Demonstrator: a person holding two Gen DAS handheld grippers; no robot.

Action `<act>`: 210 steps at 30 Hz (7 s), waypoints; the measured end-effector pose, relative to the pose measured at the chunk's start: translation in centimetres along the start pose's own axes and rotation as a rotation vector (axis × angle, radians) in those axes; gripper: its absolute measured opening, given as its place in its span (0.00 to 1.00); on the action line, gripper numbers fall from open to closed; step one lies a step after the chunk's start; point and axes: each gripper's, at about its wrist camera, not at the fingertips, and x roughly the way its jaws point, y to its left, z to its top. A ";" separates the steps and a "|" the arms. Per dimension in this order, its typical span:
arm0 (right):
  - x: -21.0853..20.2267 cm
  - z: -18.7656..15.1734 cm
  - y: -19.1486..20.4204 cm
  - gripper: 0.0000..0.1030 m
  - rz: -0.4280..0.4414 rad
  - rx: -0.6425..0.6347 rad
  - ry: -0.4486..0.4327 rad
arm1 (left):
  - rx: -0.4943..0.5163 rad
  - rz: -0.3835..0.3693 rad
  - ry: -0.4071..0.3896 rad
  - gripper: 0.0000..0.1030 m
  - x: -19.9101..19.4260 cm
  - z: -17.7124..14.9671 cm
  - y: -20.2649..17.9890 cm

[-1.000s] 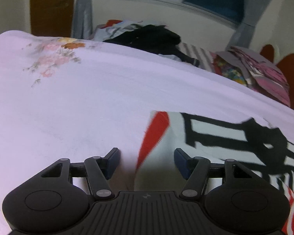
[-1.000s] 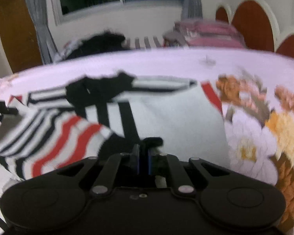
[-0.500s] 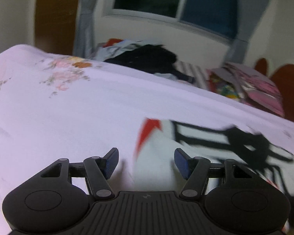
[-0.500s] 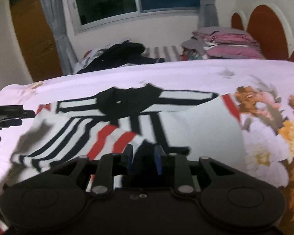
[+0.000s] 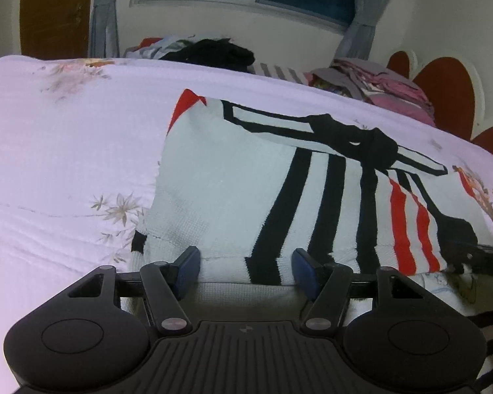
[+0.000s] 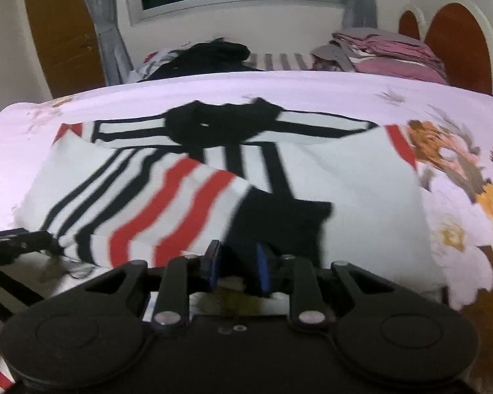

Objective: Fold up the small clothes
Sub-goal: 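Grasp the collar edge with both tools and fold it down onto the body, then move both tools to the black hem band of the sweater, then grasp the black hem with both tools and lift it over the body toward the collar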

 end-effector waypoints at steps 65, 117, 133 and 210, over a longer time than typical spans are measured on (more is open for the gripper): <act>-14.2 -14.7 3.4 0.32 0.049 -0.004 0.120 | 0.251 -0.077 0.149 0.61 -12.1 -12.5 -6.1; -22.4 -21.2 -0.6 0.53 -0.180 0.209 0.082 | 0.095 -0.138 0.182 0.63 -19.2 -18.1 4.8; -20.2 -21.5 -2.0 0.44 -0.101 0.290 0.103 | -0.045 -0.229 0.239 0.64 -17.5 -17.0 5.2; 3.3 7.5 -13.3 0.21 0.150 0.542 0.012 | -0.209 -0.063 0.066 0.12 6.5 11.3 -0.7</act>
